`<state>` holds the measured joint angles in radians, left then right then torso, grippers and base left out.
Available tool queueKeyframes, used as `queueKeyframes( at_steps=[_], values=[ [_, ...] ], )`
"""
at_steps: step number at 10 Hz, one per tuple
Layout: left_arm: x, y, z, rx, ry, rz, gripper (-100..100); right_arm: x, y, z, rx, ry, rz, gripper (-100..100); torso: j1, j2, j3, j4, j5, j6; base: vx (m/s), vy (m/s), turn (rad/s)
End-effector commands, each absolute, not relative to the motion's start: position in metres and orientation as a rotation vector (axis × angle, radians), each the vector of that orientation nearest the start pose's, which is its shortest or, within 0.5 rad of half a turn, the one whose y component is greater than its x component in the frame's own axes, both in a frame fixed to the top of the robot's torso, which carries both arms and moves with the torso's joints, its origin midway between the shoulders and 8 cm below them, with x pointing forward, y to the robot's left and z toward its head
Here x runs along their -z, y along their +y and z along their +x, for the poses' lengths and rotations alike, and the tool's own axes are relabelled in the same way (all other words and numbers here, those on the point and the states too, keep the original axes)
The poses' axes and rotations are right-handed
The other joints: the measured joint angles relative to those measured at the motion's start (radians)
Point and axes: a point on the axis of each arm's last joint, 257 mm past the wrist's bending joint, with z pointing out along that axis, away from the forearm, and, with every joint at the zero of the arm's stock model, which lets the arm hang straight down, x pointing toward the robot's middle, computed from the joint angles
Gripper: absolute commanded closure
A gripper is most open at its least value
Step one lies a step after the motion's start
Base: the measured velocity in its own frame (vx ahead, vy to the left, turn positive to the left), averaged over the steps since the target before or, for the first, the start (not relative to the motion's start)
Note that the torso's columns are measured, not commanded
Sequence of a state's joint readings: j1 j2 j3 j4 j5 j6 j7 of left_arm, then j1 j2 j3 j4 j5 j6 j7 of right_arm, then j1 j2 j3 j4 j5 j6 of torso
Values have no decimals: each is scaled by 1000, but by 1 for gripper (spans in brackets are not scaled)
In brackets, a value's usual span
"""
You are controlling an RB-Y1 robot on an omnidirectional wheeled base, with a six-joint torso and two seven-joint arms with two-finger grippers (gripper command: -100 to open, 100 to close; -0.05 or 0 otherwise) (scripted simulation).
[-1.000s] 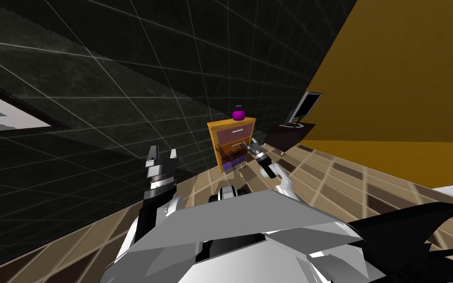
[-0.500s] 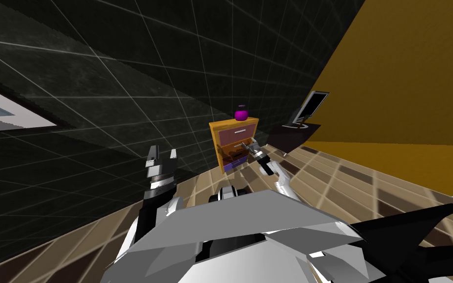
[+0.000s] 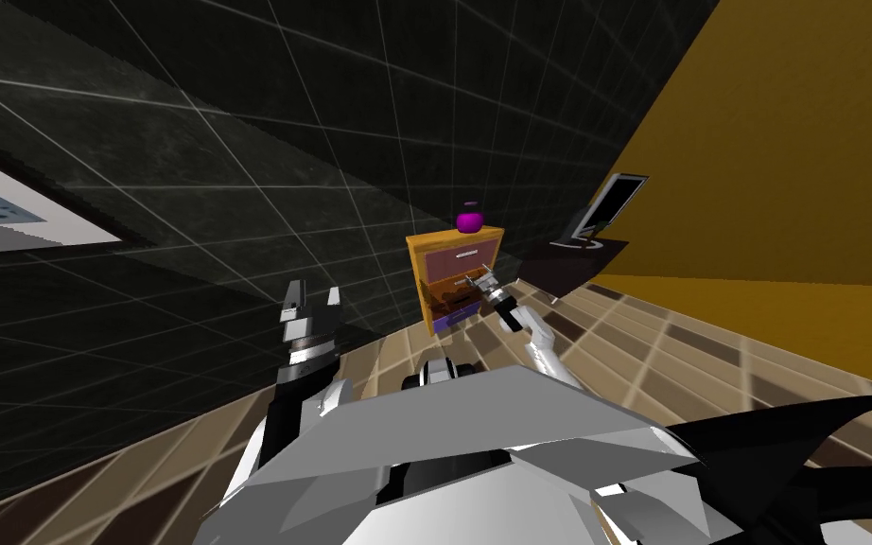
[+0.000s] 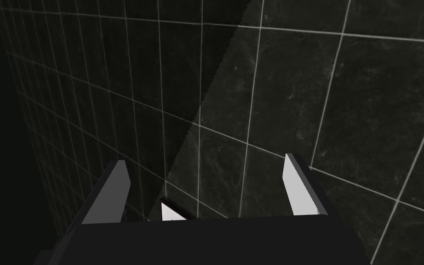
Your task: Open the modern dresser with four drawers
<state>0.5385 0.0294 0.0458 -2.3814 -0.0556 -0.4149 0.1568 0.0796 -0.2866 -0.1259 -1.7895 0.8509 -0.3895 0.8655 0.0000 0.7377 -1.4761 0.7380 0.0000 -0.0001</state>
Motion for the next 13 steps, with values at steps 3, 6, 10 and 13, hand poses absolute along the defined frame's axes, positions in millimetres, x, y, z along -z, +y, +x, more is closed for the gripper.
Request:
queueKeyframes(
  at_steps=[3,6,10,13],
  values=[
    [-42,286,334,1347,639,-673,0,104,-275,521,407,1153,-654,-100,0,1,0,0,0,0,38,21,47],
    [-42,286,334,1347,639,-673,0,109,-282,529,492,1146,-719,-100,0,0,0,0,0,0,36,16,35],
    [-42,286,334,1347,639,-673,0,117,-295,544,638,1132,-834,-100,0,0,0,0,0,0,40,16,40],
    [-42,286,334,1347,639,-673,0,123,-317,563,824,1103,-982,-100,0,0,0,0,0,0,44,17,57]
  ],
)
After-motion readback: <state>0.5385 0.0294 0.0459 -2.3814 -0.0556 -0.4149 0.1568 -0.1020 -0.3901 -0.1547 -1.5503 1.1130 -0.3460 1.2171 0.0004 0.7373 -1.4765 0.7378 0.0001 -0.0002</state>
